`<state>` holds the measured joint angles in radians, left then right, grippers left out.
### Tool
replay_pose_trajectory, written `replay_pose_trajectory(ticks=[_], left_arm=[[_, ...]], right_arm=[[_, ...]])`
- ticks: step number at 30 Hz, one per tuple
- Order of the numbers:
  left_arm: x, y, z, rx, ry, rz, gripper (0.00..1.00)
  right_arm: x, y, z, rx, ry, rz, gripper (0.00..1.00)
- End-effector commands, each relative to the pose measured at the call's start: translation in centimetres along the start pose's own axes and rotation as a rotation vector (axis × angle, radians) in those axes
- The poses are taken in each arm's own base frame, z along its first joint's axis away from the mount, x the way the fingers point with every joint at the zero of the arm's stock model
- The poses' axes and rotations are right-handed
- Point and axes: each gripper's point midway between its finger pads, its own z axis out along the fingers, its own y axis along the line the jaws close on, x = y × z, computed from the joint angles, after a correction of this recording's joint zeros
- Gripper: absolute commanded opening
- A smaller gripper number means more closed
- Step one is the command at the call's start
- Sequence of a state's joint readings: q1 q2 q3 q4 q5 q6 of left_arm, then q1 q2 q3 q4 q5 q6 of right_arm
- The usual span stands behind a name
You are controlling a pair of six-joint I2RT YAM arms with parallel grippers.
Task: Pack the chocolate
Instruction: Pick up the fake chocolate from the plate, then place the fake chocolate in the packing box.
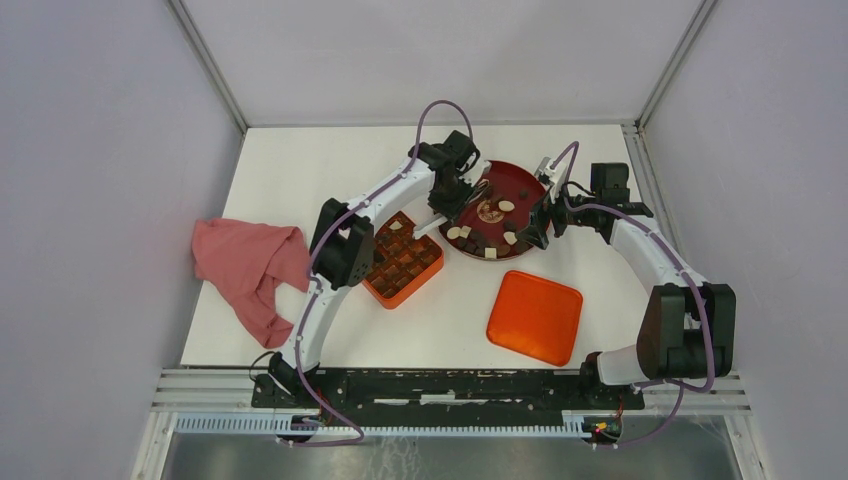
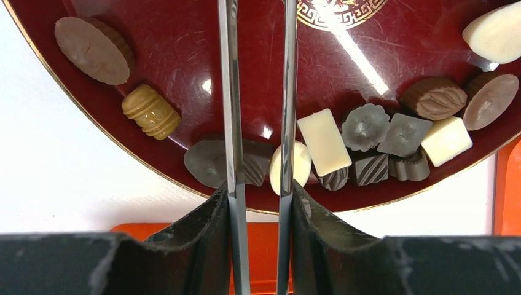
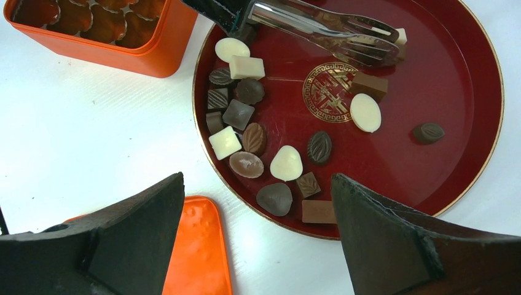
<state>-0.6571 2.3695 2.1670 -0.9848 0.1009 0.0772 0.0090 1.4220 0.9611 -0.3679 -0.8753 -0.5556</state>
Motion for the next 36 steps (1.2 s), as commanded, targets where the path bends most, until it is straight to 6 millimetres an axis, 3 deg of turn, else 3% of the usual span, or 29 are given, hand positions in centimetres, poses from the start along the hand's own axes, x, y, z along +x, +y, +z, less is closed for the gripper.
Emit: replay_pose_trajectory(ticks=[1, 3, 5, 12, 23, 31, 36], left_arm=[[-2.7, 0.1, -1.2, -0.028, -0.091, -0.047, 0.2], [-3.0, 0.0, -1.7, -0.026, -0.107, -0.053, 0.08], [-3.4, -0.1, -2.3, -0.019, -0.126, -0.055, 0.02], [-4.9, -0.8, -5.0, 0.029, -0.218, -0.053, 0.02], [-4.0, -0.7, -8.0, 0.052, -0.256, -0.114, 0.02], [-1.4, -0.7, -12.4, 0.016, -0.291, -0.148, 0.02], [2.5, -1.5, -15.4, 0.025, -0.285, -0.196, 0.02]], right_arm=[[-1.9, -0.5, -0.3, 0.0, -0.038, -0.053, 0.95], [-1.9, -0.4, -0.3, -0.001, -0.037, -0.051, 0.95], [-1.8, -0.4, -0.3, -0.001, -0.037, -0.051, 0.95], [-1.9, -0.4, -0.4, 0.0, -0.038, -0.052, 0.95], [-2.0, -0.4, -0.4, 0.002, -0.04, -0.055, 0.95], [-2.0, -0.3, -0.3, -0.008, -0.044, -0.049, 0.95], [-1.8, -0.3, -0.2, -0.011, -0.043, -0.04, 0.95]])
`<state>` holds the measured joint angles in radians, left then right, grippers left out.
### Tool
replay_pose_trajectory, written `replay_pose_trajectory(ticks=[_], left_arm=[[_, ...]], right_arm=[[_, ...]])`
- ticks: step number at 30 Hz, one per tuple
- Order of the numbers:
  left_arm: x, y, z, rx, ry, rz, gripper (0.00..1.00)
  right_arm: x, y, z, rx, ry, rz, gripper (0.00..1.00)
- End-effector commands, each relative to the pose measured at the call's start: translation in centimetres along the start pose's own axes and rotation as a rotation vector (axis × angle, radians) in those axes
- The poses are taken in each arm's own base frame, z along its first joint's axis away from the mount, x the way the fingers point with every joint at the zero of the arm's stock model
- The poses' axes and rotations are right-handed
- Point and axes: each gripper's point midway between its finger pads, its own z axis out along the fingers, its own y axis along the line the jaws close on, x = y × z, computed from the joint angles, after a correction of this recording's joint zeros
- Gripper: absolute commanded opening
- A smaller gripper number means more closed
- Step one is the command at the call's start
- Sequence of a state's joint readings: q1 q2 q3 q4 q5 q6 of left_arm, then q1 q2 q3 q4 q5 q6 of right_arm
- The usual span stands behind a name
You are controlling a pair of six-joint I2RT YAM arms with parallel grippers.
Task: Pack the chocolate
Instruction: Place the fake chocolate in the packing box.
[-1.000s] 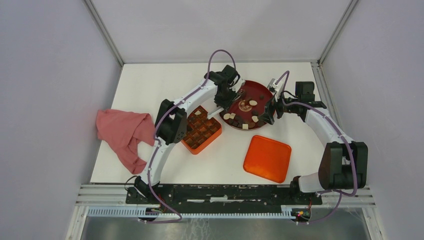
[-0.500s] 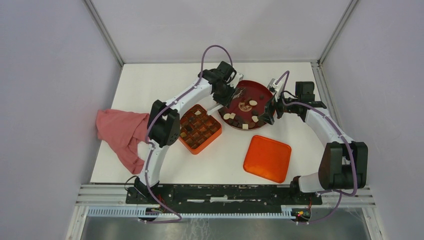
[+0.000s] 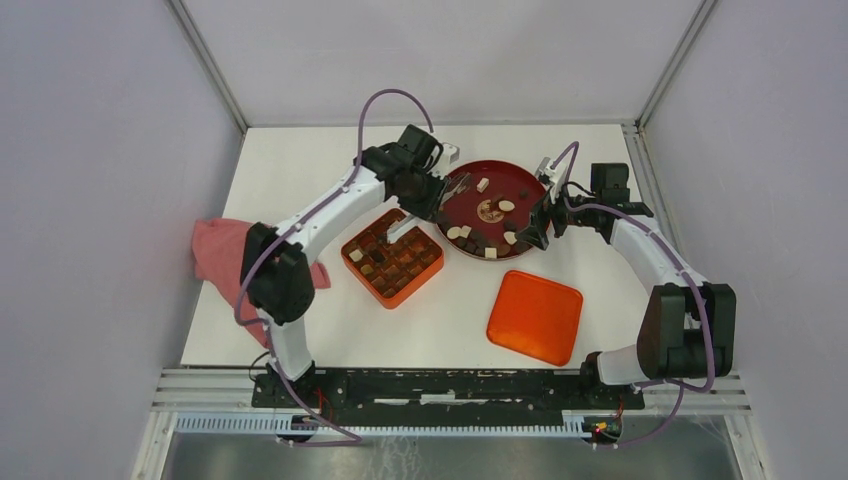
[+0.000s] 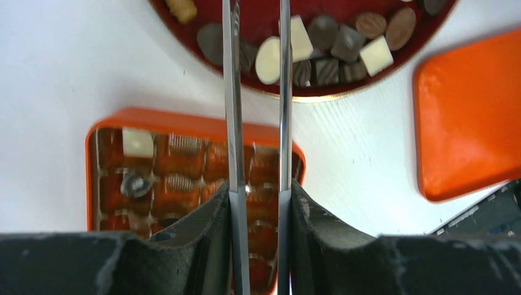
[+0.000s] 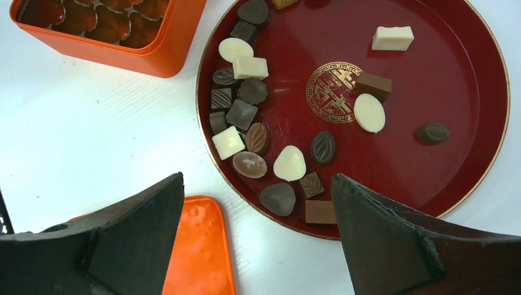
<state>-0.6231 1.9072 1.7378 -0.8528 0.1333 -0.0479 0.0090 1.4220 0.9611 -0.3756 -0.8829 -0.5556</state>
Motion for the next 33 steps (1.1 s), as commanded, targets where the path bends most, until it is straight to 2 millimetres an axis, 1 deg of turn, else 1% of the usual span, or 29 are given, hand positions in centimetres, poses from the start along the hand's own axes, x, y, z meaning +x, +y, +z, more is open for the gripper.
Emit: replay_pose_trajectory(ticks=[1, 7, 10, 13, 14, 17, 22, 33], left_arm=[[0.1, -0.8, -5.5, 0.011, -0.109, -0.071, 0.02], [5.2, -0.2, -8.5, -0.051, -0.065, -0.15, 0.02], [7.8, 0.6, -9.9, -0.11, -0.026, -0.184, 0.02], [10.1, 1.0, -11.0, -0.143, 0.021, -0.214, 0.02], [10.8, 1.4, -11.3, -0.175, 0.034, -0.222, 0.02], [12.5, 1.9, -11.8, -0.214, 0.076, -0.24, 0.02], [13.8, 2.4, -12.0, -0.248, 0.127, -0.253, 0.02], [15.3, 3.0, -11.0, -0.294, 0.206, -0.264, 0.02]], right_arm=[[-1.8, -0.5, -0.2, -0.003, -0.041, -0.045, 0.95], [-1.6, -0.4, -0.1, -0.005, -0.039, -0.035, 0.95], [-1.5, -0.5, -0.1, -0.005, -0.039, -0.034, 0.95], [-1.6, -0.5, -0.1, -0.002, -0.04, -0.036, 0.95], [-1.6, -0.5, -0.1, -0.002, -0.04, -0.035, 0.95], [-1.6, -0.5, -0.1, 0.0, -0.04, -0.033, 0.96], [-1.6, -0.5, -0.2, 0.005, -0.042, -0.035, 0.97], [-1.9, -0.6, -0.4, 0.019, -0.047, -0.045, 0.98]])
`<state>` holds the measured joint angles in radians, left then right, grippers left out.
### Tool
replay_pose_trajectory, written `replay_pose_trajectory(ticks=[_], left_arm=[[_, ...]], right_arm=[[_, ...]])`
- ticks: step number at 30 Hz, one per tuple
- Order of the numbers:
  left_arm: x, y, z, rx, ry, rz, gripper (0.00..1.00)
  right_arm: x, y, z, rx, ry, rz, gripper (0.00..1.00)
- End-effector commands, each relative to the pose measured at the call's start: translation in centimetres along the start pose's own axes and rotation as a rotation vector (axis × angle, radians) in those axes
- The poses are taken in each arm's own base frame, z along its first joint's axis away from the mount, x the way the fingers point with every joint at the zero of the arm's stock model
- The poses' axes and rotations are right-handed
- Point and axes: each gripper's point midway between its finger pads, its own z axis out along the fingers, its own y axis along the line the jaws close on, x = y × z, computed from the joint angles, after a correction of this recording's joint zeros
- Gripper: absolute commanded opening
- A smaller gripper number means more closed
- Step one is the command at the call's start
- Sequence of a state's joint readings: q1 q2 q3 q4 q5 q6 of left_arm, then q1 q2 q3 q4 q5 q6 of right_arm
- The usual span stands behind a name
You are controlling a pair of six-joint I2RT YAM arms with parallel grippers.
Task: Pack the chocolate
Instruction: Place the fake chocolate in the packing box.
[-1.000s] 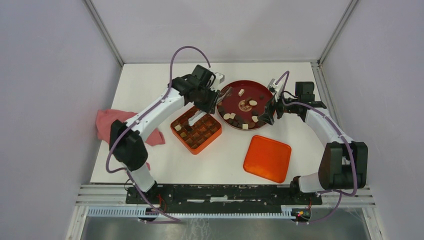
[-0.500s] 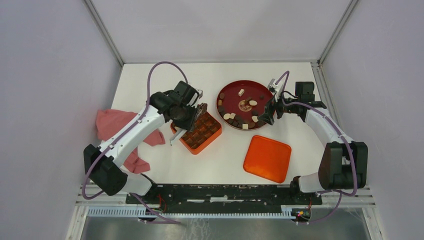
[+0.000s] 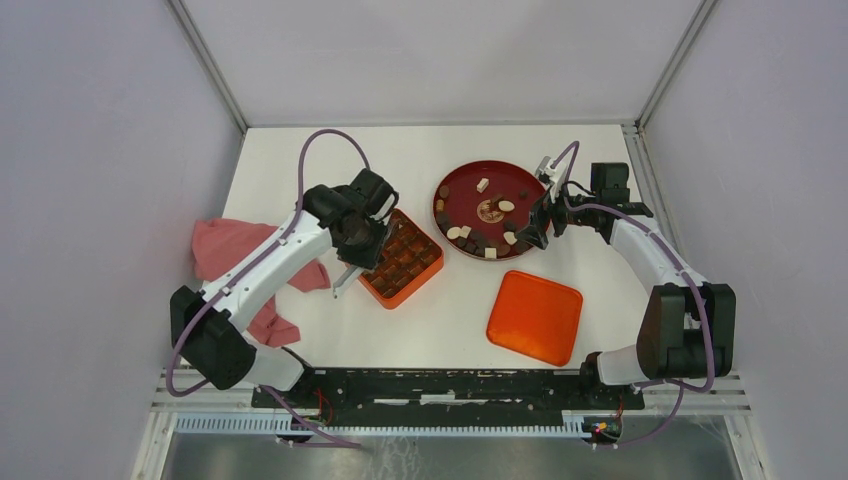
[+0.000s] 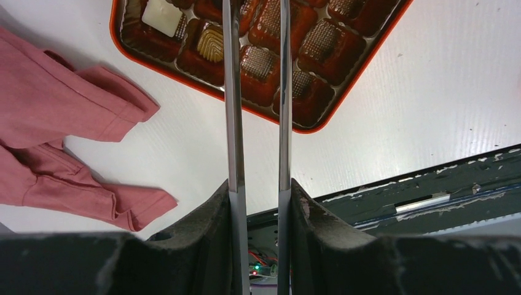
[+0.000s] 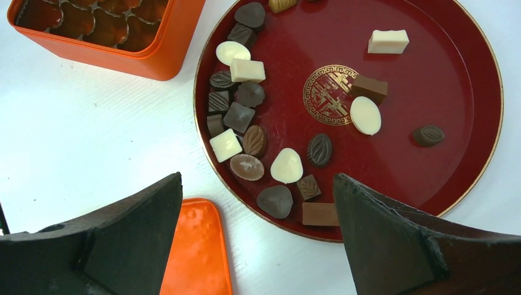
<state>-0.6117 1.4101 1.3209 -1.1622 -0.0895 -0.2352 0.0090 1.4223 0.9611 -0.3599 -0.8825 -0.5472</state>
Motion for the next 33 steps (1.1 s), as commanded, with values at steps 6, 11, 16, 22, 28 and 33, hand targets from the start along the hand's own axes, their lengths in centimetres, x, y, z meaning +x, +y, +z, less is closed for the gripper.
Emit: replay_pose_trajectory(ticks=[6, 11, 16, 22, 28, 33], left_arm=[[0.8, 0.5, 0.7, -0.044, 0.043, -0.066, 0.02], [1.2, 0.4, 1.1, -0.041, 0.059, -0.066, 0.03], [0.9, 0.2, 1.5, -0.033, 0.06, -0.065, 0.07], [0.6, 0.0, 1.7, -0.029, 0.058, -0.062, 0.19], [0.7, -0.2, 2.1, -0.016, 0.067, -0.062, 0.32], [0.7, -0.2, 2.0, -0.015, 0.065, -0.058, 0.41]], right_arm=[[-1.7, -0.4, -0.4, 0.015, -0.04, -0.043, 0.98], [-1.7, -0.4, -0.4, 0.011, -0.041, -0.041, 0.98], [-1.7, -0.4, -0.4, 0.013, -0.041, -0.043, 0.98], [-1.7, -0.4, -0.4, 0.013, -0.041, -0.045, 0.98], [-1.7, -0.3, -0.4, 0.011, -0.041, -0.043, 0.98], [-1.7, -0.4, -0.4, 0.011, -0.041, -0.042, 0.98]])
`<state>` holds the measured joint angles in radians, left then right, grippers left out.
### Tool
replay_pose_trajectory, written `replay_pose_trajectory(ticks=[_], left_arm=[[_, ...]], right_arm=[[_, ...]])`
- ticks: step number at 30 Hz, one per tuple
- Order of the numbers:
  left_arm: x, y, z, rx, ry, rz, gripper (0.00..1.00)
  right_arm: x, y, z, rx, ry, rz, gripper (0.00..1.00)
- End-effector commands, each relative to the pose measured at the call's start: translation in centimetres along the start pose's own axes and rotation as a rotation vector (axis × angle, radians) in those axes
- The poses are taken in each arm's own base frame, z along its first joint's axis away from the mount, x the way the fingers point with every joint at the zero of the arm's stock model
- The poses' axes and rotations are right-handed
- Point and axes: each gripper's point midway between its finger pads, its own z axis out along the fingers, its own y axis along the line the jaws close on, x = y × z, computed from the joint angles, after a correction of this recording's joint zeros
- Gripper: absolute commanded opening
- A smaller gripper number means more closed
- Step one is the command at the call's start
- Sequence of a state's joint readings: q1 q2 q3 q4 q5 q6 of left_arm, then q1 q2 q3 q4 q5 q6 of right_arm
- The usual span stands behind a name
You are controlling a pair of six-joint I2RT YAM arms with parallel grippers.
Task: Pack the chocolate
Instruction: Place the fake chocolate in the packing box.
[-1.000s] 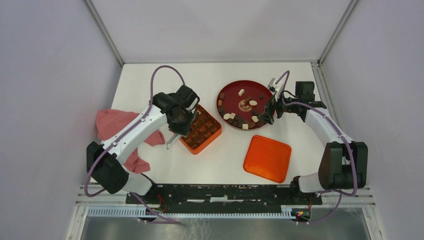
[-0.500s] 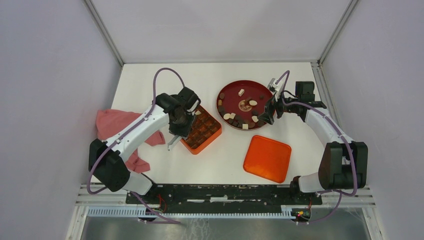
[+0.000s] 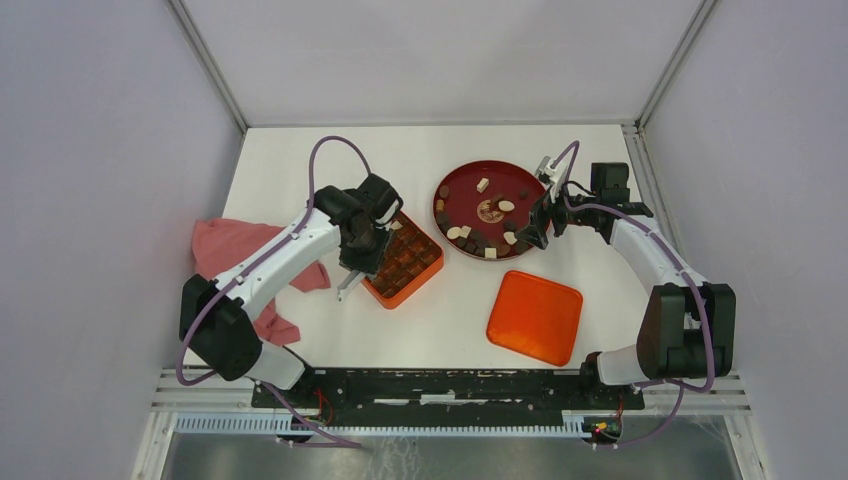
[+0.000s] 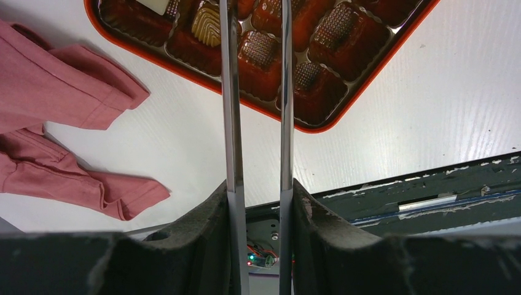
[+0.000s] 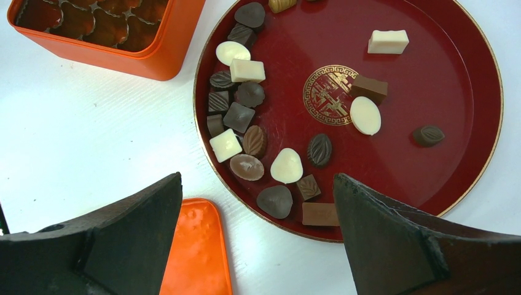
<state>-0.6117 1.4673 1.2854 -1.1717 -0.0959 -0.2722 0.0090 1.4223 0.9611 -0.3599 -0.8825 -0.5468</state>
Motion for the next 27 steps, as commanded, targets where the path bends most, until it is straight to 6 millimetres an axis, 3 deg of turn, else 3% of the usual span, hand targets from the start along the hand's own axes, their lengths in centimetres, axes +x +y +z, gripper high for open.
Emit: replay_pose_trajectory(ticks=[1, 9, 15, 21, 27], left_arm=[[-0.7, -0.3, -0.1, 0.017, -0.03, -0.03, 0.42], [-1.0, -0.2, -0.5, 0.01, -0.045, -0.034, 0.45], [-3.1, -1.0, -3.1, 0.068, -0.154, -0.061, 0.36], [-6.3, -5.9, -5.1, 0.351, -0.312, -0.073, 0.33], [-11.0, -10.1, -4.4, 0.537, -0.381, -0.049, 0.32]], right_arm=[[-1.7, -0.4, -0.4, 0.011, -0.041, -0.042, 0.98], [-1.7, -0.3, -0.4, 0.01, -0.042, -0.045, 0.98], [-1.7, -0.3, -0.4, 0.009, -0.041, -0.043, 0.98], [-1.7, -0.4, -0.4, 0.012, -0.041, -0.041, 0.98], [-1.7, -0.4, -0.5, 0.019, -0.038, -0.042, 0.98]])
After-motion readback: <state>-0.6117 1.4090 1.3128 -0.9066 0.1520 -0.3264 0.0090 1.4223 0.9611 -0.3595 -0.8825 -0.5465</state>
